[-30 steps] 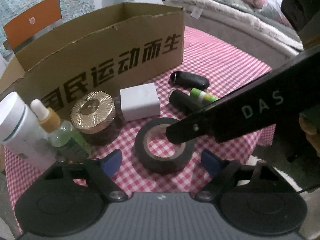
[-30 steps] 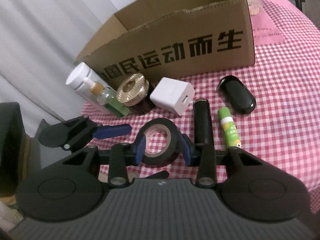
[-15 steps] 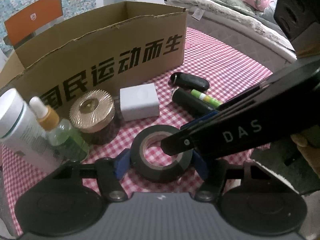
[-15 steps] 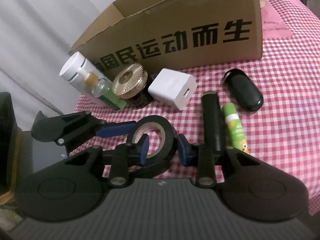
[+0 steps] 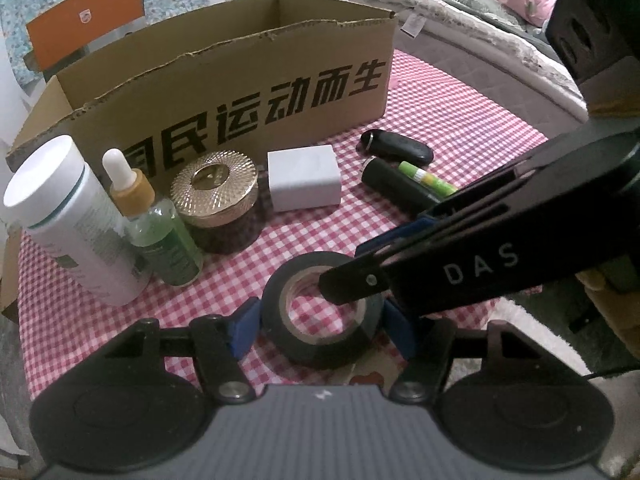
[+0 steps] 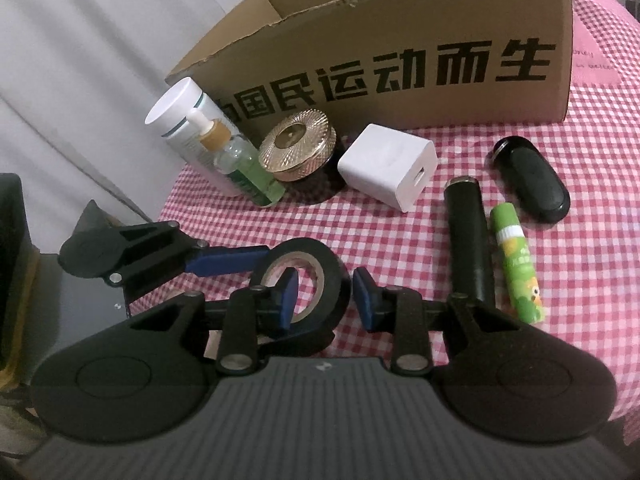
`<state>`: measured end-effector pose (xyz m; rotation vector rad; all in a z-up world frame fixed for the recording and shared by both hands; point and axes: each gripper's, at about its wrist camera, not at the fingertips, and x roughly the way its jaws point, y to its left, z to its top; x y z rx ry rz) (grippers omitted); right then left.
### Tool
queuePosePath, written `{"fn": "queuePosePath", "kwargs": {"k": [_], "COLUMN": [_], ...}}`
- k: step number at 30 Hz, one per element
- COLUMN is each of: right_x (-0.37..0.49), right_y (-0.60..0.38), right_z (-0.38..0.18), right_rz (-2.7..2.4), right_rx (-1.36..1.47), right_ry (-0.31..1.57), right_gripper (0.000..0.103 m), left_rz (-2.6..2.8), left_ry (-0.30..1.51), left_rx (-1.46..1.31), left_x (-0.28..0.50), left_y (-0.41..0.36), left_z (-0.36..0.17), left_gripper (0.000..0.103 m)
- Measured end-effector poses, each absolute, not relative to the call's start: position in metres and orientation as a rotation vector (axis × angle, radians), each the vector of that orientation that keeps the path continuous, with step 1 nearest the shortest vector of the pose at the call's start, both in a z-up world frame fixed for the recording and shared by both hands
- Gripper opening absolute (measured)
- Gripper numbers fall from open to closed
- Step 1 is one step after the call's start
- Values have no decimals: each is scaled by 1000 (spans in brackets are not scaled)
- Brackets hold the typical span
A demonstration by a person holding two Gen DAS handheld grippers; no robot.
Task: Organize rigid objects
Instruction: 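Lift the black tape roll into the box and open the right tool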
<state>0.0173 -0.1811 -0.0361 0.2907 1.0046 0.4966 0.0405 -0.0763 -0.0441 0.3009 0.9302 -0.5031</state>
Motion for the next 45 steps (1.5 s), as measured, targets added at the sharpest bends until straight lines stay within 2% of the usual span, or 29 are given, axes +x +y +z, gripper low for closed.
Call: {"fn": "queuePosePath", "kwargs": {"k": [7, 13, 22, 28, 36, 40, 45], "right_x": [17, 16, 11, 3, 18, 47, 106], "right_y": [-176, -175, -179, -181, -180, -178, -166], "right_z": [-36, -36, -24, 9, 80, 104, 117], "right_rz": [502, 500, 495, 502, 545, 573, 591], "right_rx": [256, 242, 263, 256, 207, 196, 178], "right_ry": [986, 972, 943, 861, 684, 665, 729], "right_gripper": [29, 21, 20, 20, 20, 20, 20], "left_rz": [-504, -499, -490, -480, -437, -427, -422], "left_ry": [926, 916, 855, 745, 578, 581, 679], "left_rx": [293, 297, 308, 312, 332, 319, 305], "left_x": [44, 43, 36, 26, 40, 75, 138], "left_y": [-78, -78, -77, -74, -69, -61, -53], "left_z": [-45, -44, -27, 8, 75, 96, 100], "left_gripper": [68, 68, 68, 68, 68, 68, 68]}}
